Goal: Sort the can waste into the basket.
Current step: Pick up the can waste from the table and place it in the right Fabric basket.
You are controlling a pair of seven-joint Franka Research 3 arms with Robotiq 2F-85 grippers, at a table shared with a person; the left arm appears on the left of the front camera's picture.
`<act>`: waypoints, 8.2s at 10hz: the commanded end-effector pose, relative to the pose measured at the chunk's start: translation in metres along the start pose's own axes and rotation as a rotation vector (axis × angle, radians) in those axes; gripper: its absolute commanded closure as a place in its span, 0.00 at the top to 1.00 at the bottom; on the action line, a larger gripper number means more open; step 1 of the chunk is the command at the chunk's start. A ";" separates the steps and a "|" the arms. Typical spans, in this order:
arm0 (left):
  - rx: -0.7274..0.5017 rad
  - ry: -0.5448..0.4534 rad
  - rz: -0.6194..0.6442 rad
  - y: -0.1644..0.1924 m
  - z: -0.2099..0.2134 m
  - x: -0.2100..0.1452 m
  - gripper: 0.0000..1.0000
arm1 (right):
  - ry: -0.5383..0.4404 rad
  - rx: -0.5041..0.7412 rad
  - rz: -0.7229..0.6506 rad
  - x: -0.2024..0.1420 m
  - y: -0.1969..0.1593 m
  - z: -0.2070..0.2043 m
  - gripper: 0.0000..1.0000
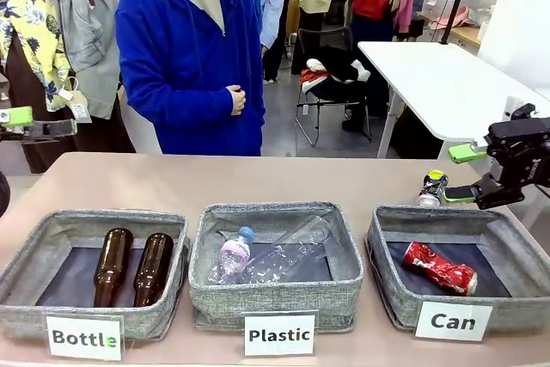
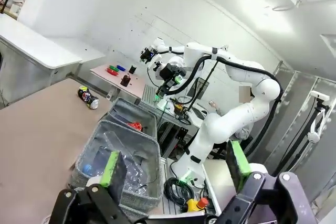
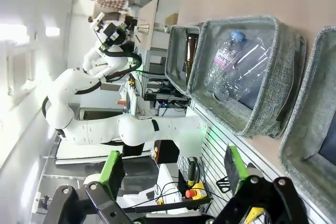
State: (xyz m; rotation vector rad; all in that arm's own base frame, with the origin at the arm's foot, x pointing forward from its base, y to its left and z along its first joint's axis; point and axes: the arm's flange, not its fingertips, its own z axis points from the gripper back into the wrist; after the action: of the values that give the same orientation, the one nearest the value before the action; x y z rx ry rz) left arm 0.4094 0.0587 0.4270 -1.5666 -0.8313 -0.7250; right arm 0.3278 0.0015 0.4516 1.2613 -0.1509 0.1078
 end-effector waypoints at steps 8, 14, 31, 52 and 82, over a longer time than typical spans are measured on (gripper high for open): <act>0.007 0.014 0.016 -0.002 0.000 -0.002 1.00 | -0.004 -0.017 0.011 -0.001 -0.001 0.002 1.00; 0.007 0.014 0.016 -0.002 0.000 -0.002 1.00 | -0.004 -0.017 0.011 -0.001 -0.001 0.002 1.00; 0.007 0.014 0.016 -0.002 0.000 -0.002 1.00 | -0.199 -1.156 -0.249 0.183 -0.022 0.017 1.00; 0.007 0.014 0.016 -0.002 0.000 -0.002 1.00 | -0.312 -1.323 -0.470 0.246 -0.194 -0.044 0.40; 0.007 0.014 0.016 -0.002 0.000 -0.002 1.00 | 0.784 -0.857 1.170 0.057 -0.022 0.009 0.94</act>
State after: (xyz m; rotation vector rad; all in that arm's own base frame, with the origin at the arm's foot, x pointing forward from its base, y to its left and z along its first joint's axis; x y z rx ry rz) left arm 0.4095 0.0591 0.4239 -1.5648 -0.8255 -0.7168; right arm 0.3866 -0.0102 0.4381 0.0786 -0.1995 1.3594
